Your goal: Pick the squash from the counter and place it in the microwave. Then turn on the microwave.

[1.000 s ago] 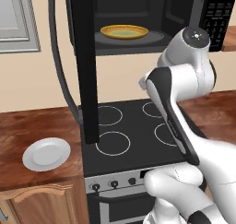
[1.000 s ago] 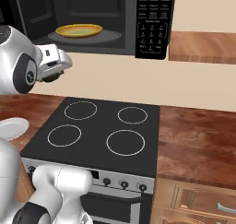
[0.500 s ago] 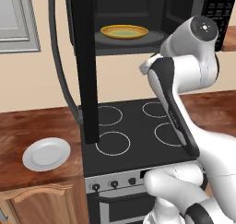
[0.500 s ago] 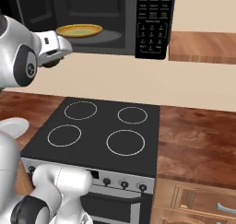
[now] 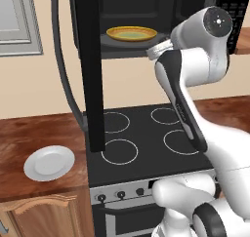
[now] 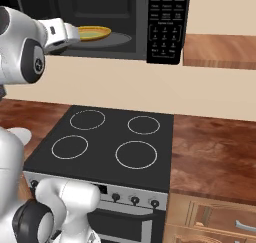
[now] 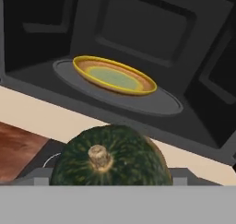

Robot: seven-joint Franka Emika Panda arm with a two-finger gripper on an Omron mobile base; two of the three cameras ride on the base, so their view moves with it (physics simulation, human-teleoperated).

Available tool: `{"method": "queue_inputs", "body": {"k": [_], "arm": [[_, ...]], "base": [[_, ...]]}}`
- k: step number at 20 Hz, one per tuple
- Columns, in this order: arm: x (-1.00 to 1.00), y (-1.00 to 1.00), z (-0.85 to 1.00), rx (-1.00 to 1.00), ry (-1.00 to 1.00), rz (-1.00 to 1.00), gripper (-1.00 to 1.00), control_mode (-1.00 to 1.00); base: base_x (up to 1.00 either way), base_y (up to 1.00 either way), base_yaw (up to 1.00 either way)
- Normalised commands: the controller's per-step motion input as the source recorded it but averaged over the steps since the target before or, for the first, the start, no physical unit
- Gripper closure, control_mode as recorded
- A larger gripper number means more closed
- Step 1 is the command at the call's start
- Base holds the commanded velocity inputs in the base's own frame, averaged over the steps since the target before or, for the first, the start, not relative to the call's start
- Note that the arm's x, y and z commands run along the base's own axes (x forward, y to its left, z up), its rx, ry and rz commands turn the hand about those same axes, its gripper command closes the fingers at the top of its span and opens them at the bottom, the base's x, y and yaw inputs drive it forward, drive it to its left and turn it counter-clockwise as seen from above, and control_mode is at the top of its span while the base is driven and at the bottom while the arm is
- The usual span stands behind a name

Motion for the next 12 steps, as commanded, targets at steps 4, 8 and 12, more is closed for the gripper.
{"method": "queue_inputs", "body": {"k": [4,8,12], "arm": [[0.51,0.0,0.55,0.05,0.0,-0.13,1.0,-1.0],[0.62,0.0,0.13,0.06,0.02,-0.11,1.0,-1.0],[0.58,-0.13,0.0,0.09,0.01,-0.05,1.0,-1.0]], "base": [[0.0,0.0,0.0],[0.0,0.0,0.0],[0.0,0.0,0.0]]}}
